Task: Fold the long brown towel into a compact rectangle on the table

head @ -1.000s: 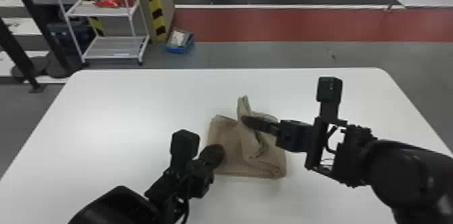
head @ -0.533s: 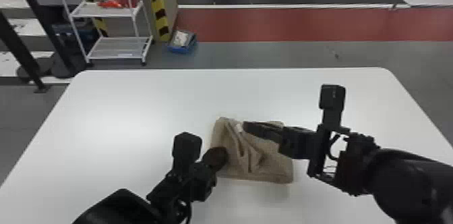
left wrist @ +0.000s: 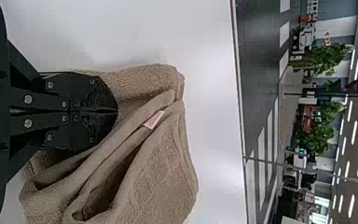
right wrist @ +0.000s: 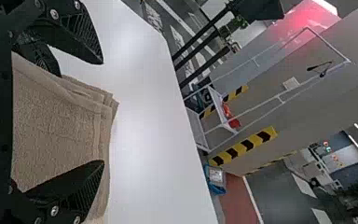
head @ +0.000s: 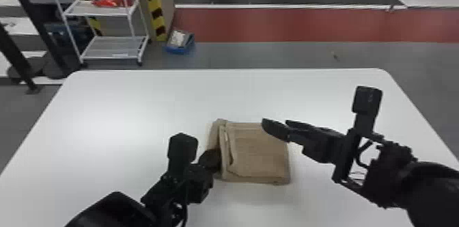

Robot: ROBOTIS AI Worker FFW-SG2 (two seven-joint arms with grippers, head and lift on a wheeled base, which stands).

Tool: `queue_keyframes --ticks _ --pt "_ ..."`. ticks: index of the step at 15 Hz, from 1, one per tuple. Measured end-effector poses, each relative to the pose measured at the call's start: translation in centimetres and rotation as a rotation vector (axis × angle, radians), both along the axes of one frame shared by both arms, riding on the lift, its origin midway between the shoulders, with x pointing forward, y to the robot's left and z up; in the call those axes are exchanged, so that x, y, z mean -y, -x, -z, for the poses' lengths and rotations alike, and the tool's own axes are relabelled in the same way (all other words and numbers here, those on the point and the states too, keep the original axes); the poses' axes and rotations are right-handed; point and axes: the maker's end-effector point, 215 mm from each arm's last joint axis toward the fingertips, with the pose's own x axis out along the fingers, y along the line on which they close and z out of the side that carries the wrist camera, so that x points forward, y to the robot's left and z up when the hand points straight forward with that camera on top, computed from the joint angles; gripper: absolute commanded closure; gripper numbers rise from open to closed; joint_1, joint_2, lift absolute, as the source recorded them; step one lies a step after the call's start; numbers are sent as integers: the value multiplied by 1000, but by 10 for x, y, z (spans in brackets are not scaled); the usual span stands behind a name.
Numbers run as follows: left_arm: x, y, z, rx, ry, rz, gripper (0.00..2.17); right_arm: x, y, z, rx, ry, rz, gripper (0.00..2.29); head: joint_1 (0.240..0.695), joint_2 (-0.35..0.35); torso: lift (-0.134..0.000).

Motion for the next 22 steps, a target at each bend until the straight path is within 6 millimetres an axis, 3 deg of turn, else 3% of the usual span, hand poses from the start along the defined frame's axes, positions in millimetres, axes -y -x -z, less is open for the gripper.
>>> queue_keyframes --ticks 1,2,3,7,13,18,22 --pt "-1 -1 0 1 0 -2 1838 14 7 -1 9 15 8 768 695 -56 -123" --pt "-2 -1 -1 2 2 -4 1838 26 16 0 10 19 2 1625 695 -56 -123" --pt "-3 -2 -1 4 3 -6 1838 33 27 3 3 18 -12 2243 695 -75 -123" --pt "-1 -7 -7 14 8 -7 1838 50 74 20 -64 5 -78 2243 695 -104 -123" --pt "-1 -9 -9 14 16 -8 1838 40 130 46 -150 -47 -167 2243 695 -99 -123" --pt "1 -4 -9 10 19 -7 1838 49 131 67 -199 -12 -155 2243 695 -114 -123" --pt "3 0 -17 16 27 0 1838 30 121 92 -259 -33 -186 2243 695 -95 -123"
